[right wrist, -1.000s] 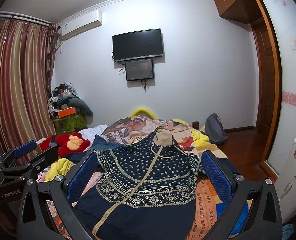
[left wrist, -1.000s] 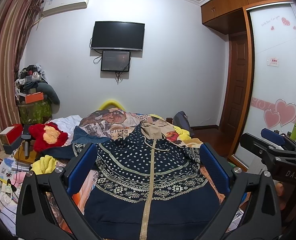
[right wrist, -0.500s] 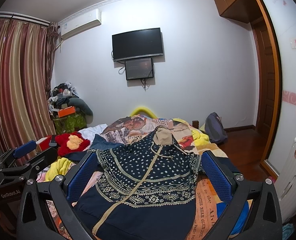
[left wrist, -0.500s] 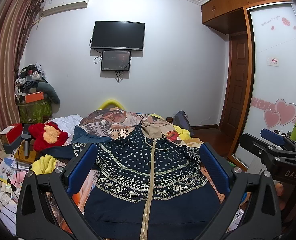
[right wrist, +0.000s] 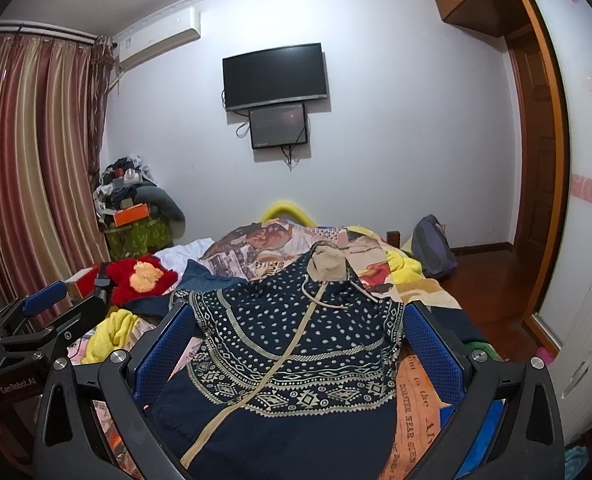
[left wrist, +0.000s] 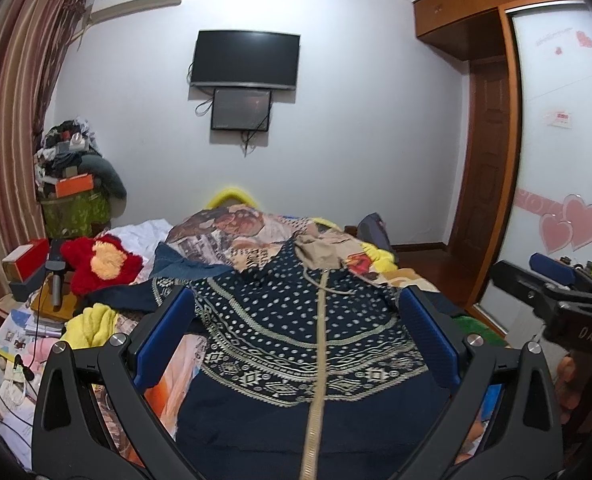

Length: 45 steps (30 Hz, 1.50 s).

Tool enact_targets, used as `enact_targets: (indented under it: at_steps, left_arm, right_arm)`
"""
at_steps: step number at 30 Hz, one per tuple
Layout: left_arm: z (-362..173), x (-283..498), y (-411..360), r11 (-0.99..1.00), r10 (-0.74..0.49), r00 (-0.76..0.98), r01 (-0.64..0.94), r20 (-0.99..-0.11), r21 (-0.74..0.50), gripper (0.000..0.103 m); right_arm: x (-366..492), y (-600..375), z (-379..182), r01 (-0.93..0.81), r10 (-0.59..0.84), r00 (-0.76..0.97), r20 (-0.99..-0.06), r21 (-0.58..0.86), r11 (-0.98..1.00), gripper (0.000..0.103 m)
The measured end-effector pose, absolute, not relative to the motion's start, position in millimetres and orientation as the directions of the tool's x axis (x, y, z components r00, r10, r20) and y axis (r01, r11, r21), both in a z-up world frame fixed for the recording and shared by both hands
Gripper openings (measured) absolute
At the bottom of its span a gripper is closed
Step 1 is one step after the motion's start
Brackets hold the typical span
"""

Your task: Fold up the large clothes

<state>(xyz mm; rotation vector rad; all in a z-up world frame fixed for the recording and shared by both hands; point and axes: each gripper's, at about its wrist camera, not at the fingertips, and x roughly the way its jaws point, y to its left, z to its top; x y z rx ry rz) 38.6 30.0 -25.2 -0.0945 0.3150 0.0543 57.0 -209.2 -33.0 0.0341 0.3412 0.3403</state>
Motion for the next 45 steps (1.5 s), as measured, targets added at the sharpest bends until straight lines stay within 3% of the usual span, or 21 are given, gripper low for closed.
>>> enact_targets:
  at_steps: [11, 18, 23, 28, 35, 40, 45]
  left_arm:
    - [-86, 139, 141, 0.936, 0.249, 0.835, -0.339, -0.491, -0.101, 0.103]
    - [-155, 195, 228, 0.873, 0.383, 0.708, -0.487, -0.593, -0.017, 0.103]
    - [-204, 222, 290, 0.864, 0.298, 0.66, -0.493, -0.69, -0.098, 0.103]
    - [-238, 244, 349, 0.795, 0.104, 0.676, -0.497, -0.73, -0.348, 0.1]
    - [-261, 286, 399, 0.687, -0.078, 0.717, -0.464, -0.692, -0.559, 0.081]
    - [-267, 308, 419, 0.658, -0.072, 0.706, -0.497, -0.704, -0.566, 0.063]
    - [-262, 325, 428, 0.686, 0.091, 0.633, -0.6, -0.769, -0.412, 0.018]
  right_arm:
    - [165, -171, -64, -0.321, 0.333, 0.822, -0.461, 0.107, 0.941, 0.103]
    - [261, -142, -117, -0.284, 0.275, 0.763, -0.585, 0.079, 0.955, 0.103]
    - [325, -120, -167, -0.279, 0.204, 0.722, -0.661, -0.008, 0.96, 0.103]
    - [371, -100, -207, -0.305, 0.187, 0.68, -0.709, -0.042, 0.951, 0.103]
    - [398, -78, -233, -0.351, 0.208, 0.641, -0.739, -0.04, 0.936, 0.103]
    - [400, -75, -237, -0.365, 0.226, 0.623, -0.748, -0.022, 0.931, 0.103]
    - [402, -82, -234, -0.348, 0.24, 0.623, -0.745, 0.011, 0.937, 0.103]
